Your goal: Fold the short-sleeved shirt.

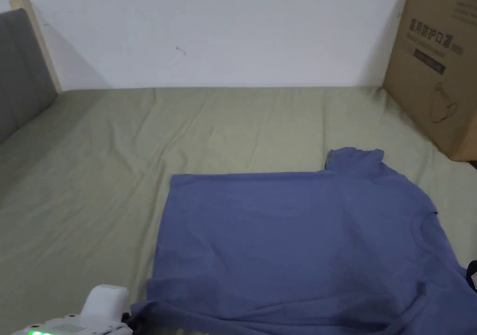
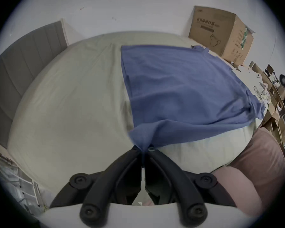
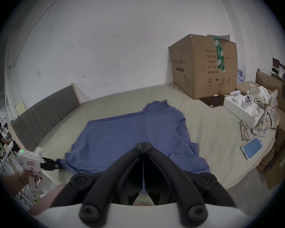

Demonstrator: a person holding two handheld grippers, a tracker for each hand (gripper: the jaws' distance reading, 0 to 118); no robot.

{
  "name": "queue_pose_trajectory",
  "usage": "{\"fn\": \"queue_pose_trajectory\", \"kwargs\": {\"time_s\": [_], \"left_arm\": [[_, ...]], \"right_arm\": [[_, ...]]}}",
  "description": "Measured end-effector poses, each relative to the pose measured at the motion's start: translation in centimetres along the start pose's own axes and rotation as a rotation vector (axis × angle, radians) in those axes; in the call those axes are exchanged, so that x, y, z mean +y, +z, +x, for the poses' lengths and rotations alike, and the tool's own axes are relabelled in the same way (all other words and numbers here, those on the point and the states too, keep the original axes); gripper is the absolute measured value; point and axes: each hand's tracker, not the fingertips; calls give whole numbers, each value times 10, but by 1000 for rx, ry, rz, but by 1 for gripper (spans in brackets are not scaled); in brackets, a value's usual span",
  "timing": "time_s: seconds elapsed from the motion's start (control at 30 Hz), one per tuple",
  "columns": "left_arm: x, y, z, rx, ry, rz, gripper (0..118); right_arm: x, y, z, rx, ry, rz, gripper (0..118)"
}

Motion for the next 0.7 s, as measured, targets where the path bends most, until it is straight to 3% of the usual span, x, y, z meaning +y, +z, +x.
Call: {"fn": "queue_pose_trajectory", "kwargs": {"time_s": [0.13, 0.2, 0.23, 0.27, 0.3, 0.33, 0.37, 0.47, 0.57, 0.63, 0.67, 0.7], "left_arm": [[7, 32, 6, -33, 44, 118, 1], [9, 45, 11, -61, 69, 155, 1], [9, 51, 14, -59, 66, 176, 1], [16, 56, 20, -61, 64, 184, 2], [17, 59, 23, -66, 64, 187, 2], [17, 61, 25, -68, 64, 190, 1], [16, 63, 28, -64, 65, 198, 2], [20, 65, 32, -62, 70, 200, 1], [21, 63, 32, -44, 72, 190, 1], [19, 62, 31, -23, 82, 167, 1], [20, 59, 30, -7, 85, 153, 2], [19, 59, 30, 7, 85, 143, 1]], "right_arm": [[-6, -19, 42, -48, -26, -130, 1], [-15, -36, 69, -47, -73, -265, 17], [-19, -43, 79, -85, -75, -309, 17], [-26, -53, 91, -115, -68, -367, 53], [-36, -65, 106, -116, -68, -445, 106], [-42, -72, 114, -131, -67, -516, 117], [-48, -78, 122, -192, -47, -493, 116], [-70, -95, 133, -220, -46, -616, 116], [-81, -103, 135, -178, -18, -657, 107], [-81, -105, 126, -206, 111, -643, 91], [-78, -104, 121, -182, 130, -643, 79], [-75, -96, 114, -178, 139, -626, 57]]}}
